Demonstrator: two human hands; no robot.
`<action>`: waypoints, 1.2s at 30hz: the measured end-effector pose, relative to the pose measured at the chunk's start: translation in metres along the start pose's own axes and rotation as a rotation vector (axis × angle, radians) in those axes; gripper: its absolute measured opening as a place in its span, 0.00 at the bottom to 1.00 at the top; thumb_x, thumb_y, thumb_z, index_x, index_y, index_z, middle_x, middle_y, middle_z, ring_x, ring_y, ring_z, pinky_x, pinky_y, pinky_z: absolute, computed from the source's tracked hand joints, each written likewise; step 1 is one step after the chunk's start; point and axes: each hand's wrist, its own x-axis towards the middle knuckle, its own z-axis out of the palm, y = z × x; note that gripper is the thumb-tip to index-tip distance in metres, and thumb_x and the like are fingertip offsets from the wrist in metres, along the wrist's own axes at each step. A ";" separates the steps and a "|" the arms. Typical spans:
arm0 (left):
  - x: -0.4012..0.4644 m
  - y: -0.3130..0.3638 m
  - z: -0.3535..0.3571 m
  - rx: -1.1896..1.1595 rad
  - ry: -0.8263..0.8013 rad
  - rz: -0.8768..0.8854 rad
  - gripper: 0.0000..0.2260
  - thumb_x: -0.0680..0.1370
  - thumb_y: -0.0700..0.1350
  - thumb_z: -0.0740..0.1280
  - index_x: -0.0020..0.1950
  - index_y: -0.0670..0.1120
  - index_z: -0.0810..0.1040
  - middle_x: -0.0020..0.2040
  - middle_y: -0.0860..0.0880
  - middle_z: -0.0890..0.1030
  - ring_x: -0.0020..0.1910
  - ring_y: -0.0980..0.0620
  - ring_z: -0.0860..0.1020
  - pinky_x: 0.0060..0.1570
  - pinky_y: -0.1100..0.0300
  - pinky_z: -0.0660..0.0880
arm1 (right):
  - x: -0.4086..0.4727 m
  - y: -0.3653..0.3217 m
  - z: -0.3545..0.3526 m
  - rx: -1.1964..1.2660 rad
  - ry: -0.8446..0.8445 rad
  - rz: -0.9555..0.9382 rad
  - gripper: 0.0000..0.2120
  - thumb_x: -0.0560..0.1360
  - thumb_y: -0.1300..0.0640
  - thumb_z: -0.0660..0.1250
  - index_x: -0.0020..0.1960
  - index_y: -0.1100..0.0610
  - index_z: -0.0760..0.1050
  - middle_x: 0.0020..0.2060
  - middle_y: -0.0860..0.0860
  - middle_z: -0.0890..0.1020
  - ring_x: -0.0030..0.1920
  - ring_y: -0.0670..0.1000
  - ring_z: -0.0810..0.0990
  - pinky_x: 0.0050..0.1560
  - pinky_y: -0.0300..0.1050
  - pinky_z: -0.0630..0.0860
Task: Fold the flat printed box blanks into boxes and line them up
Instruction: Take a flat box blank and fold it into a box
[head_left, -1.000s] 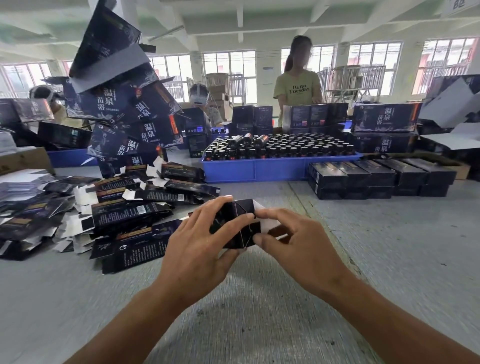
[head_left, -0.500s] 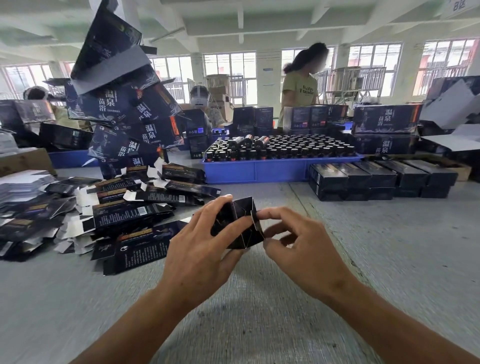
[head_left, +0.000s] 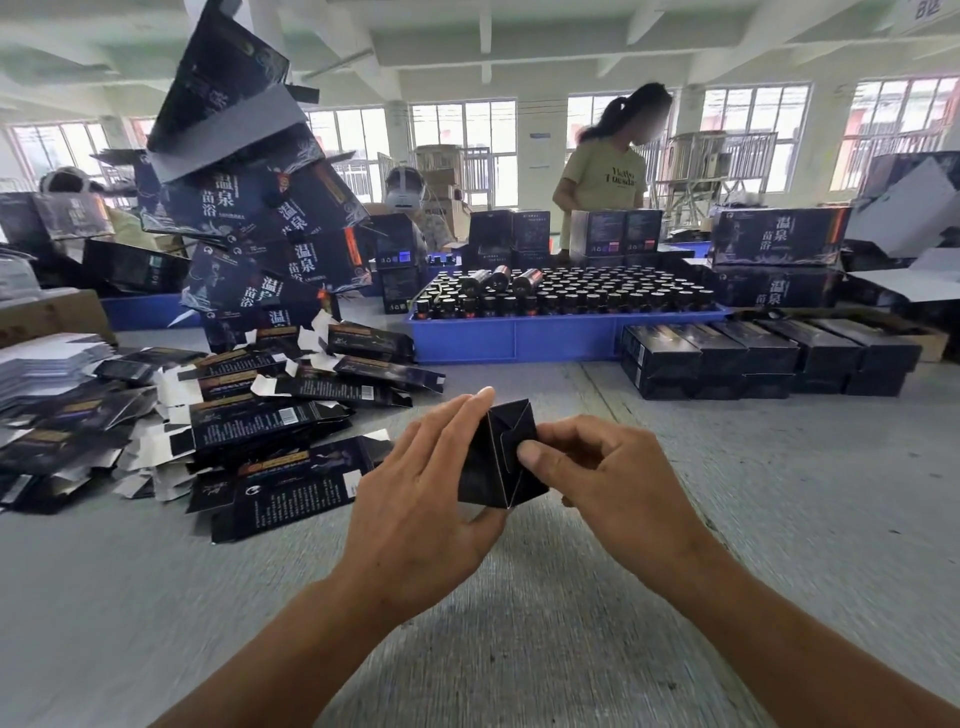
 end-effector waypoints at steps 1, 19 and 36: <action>0.000 0.001 0.000 0.003 0.007 0.006 0.39 0.69 0.54 0.76 0.77 0.49 0.63 0.70 0.51 0.73 0.65 0.53 0.72 0.55 0.61 0.71 | 0.000 0.000 0.000 -0.010 0.010 0.003 0.06 0.76 0.56 0.73 0.49 0.45 0.82 0.40 0.36 0.85 0.40 0.36 0.83 0.38 0.27 0.75; 0.000 0.003 -0.001 -0.050 0.055 -0.001 0.39 0.68 0.55 0.78 0.73 0.47 0.64 0.69 0.48 0.73 0.65 0.50 0.74 0.59 0.65 0.66 | -0.002 -0.005 -0.002 -0.114 0.019 -0.033 0.07 0.75 0.50 0.73 0.52 0.45 0.81 0.44 0.35 0.84 0.45 0.37 0.83 0.43 0.28 0.76; 0.004 -0.001 0.001 -0.384 0.093 -0.360 0.27 0.81 0.56 0.64 0.78 0.54 0.62 0.76 0.54 0.65 0.74 0.60 0.65 0.69 0.54 0.68 | 0.007 0.012 -0.006 0.265 -0.007 0.338 0.26 0.58 0.56 0.72 0.57 0.53 0.77 0.42 0.47 0.87 0.42 0.46 0.86 0.43 0.41 0.82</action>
